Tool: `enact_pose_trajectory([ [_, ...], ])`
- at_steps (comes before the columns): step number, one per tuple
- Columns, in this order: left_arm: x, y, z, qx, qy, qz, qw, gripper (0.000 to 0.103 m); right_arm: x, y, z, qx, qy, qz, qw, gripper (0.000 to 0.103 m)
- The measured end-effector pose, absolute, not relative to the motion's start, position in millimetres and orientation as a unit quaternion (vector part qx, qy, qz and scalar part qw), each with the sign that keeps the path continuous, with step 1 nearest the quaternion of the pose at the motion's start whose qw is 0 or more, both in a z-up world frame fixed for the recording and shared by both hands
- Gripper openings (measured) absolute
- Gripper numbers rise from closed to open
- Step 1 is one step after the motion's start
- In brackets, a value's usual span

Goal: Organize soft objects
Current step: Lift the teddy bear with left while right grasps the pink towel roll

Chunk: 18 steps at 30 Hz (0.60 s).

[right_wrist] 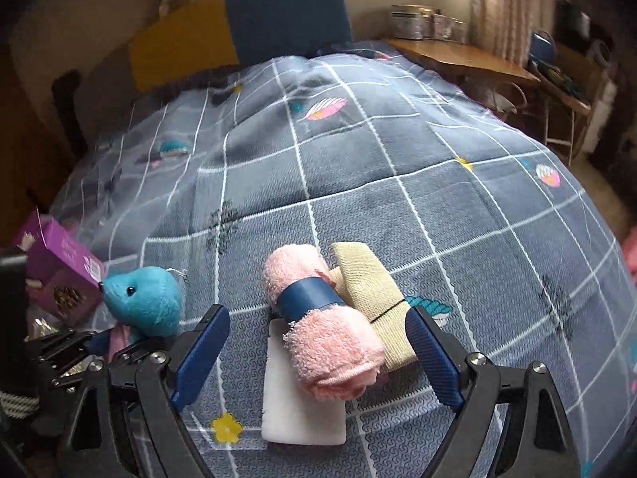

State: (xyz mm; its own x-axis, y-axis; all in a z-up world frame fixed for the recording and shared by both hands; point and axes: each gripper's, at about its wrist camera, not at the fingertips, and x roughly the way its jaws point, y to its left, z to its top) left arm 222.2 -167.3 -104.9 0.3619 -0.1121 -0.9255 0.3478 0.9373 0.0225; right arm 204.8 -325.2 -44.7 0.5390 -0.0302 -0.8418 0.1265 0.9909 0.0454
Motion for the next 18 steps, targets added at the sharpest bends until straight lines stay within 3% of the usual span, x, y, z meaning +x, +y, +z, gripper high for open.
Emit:
enact_pose_trajectory([
  [3, 214, -170, -114, 0.121, 0.518, -0.135, 0.836, 0.034, 212, -319, -75, -0.002, 0.523, -0.060, 0.850, 0.048],
  [6, 213, -166, -115, 0.107, 0.513, -0.136, 0.841, 0.034, 210, -319, -76, -0.008, 0.514, -0.056, 0.856, 0.040],
  [10, 212, -162, -113, 0.099, 0.514, -0.137, 0.841, 0.032, 211, -324, -77, 0.017, 0.516, -0.060, 0.854, 0.039],
  [13, 211, -160, -103, 0.093, 0.517, -0.133, 0.841, 0.029, 205, -325, -62, 0.005, 0.475, -0.068, 0.877, 0.038],
  [18, 223, -169, -54, 0.092, 0.487, -0.149, 0.855, 0.029, 205, -312, -51, 0.020, 0.453, -0.019, 0.891, 0.037],
])
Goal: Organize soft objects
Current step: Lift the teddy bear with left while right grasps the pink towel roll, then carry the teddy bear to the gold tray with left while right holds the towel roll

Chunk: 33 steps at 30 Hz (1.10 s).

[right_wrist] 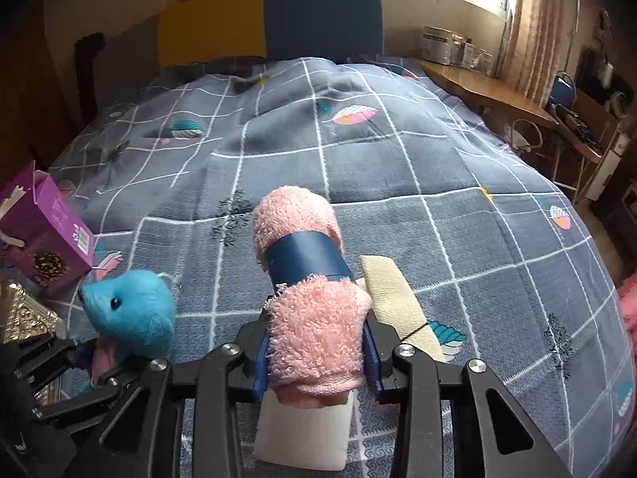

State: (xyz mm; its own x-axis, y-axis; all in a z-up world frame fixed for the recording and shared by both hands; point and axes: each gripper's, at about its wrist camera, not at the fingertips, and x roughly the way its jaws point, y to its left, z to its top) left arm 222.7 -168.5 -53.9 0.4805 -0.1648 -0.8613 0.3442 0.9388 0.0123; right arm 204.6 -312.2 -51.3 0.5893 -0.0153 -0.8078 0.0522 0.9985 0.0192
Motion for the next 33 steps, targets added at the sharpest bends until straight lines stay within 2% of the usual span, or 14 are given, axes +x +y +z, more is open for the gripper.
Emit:
enact_pose_trajectory([
  [3, 242, -167, -14, 0.080, 0.470, -0.155, 0.865, 0.029, 208, -305, -67, 0.028, 0.489, 0.013, 0.872, 0.037],
  [7, 281, -134, 36, 0.028, 0.458, -0.136, 0.878, 0.029, 201, -273, -65, -0.011, 0.473, 0.079, 0.877, 0.037],
  [11, 313, -71, 78, 0.004, 0.429, -0.076, 0.900, 0.029, 194, -240, -74, -0.047, 0.480, 0.139, 0.865, 0.037],
  [14, 321, -7, 92, -0.008, 0.419, -0.020, 0.908, 0.029, 191, -220, -92, -0.084, 0.503, 0.158, 0.845, 0.037],
  [17, 313, 56, 87, -0.036, 0.423, 0.027, 0.905, 0.029, 189, -211, -104, -0.114, 0.509, 0.154, 0.839, 0.037],
  [23, 252, 146, 63, -0.072, 0.419, 0.075, 0.902, 0.029, 192, -220, -106, -0.076, 0.518, 0.152, 0.839, 0.038],
  [33, 132, 183, 27, -0.091, 0.388, 0.087, 0.913, 0.030, 187, -217, -106, -0.083, 0.507, 0.132, 0.848, 0.040],
])
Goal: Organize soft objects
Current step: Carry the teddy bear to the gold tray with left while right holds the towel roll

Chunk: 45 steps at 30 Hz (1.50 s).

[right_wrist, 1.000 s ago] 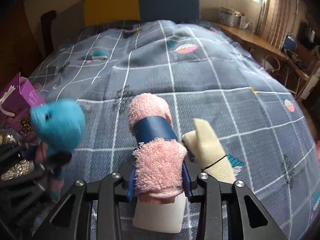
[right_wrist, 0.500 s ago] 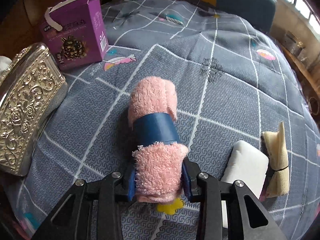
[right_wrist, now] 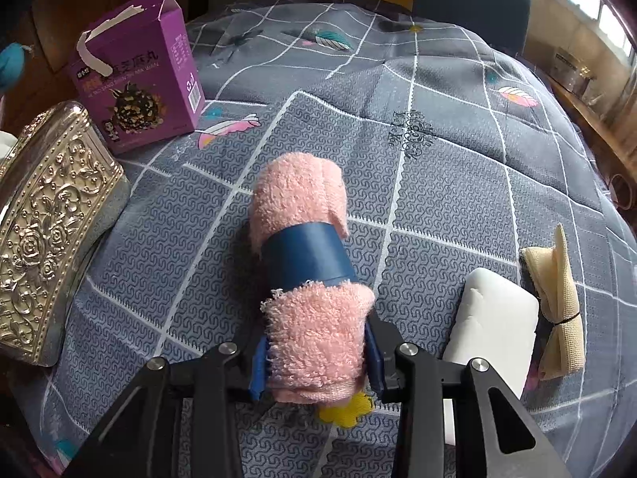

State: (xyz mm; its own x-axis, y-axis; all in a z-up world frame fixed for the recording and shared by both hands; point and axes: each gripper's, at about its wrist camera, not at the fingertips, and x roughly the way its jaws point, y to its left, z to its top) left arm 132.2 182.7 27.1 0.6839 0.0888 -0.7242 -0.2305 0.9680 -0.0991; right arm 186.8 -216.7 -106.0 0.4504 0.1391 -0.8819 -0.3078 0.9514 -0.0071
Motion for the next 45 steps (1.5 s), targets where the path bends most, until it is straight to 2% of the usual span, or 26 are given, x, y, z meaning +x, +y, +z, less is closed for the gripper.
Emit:
enact_pose_trajectory([
  [14, 54, 167, -2, -0.062, 0.373, 0.082, 0.922, 0.030, 176, -212, -110, -0.112, 0.472, 0.114, 0.867, 0.041],
  [40, 34, 164, -23, -0.052, 0.395, 0.075, 0.914, 0.031, 173, -207, -113, -0.119, 0.466, 0.100, 0.871, 0.041],
  [45, 26, 186, -23, -0.088, 0.398, 0.080, 0.910, 0.031, 173, -206, -113, -0.120, 0.466, 0.100, 0.871, 0.040],
])
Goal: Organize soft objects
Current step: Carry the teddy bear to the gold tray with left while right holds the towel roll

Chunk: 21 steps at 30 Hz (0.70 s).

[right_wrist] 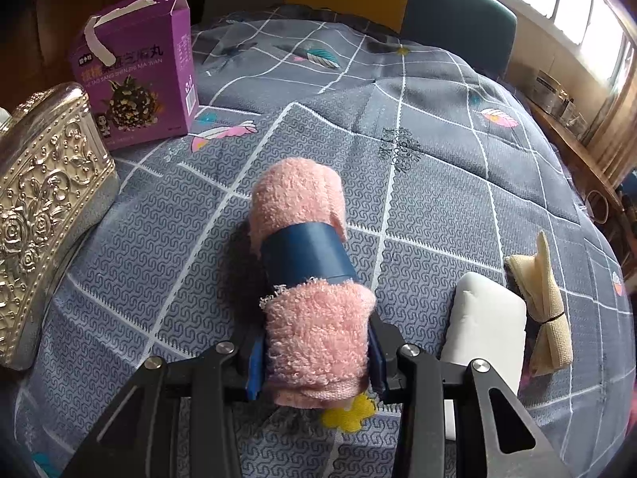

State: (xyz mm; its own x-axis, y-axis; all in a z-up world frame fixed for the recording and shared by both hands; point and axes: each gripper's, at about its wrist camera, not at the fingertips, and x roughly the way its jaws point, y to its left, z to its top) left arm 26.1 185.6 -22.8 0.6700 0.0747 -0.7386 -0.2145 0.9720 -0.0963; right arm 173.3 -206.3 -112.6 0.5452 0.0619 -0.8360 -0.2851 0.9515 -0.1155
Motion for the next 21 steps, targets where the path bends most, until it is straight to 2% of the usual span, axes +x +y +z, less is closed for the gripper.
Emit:
enact_pose_trajectory([
  [11, -19, 290, -48, -0.225, 0.420, 0.174, 0.862, 0.030, 174, -206, -113, -0.123, 0.466, 0.098, 0.871, 0.040],
  [17, -13, 308, -78, -0.328, 0.439, 0.155, 0.822, 0.031, 172, -207, -112, -0.126, 0.466, 0.098, 0.870, 0.040],
  [21, 8, 302, -88, -0.323, 0.445, 0.142, 0.823, 0.037, 173, -207, -112, -0.126, 0.469, 0.098, 0.869, 0.040],
])
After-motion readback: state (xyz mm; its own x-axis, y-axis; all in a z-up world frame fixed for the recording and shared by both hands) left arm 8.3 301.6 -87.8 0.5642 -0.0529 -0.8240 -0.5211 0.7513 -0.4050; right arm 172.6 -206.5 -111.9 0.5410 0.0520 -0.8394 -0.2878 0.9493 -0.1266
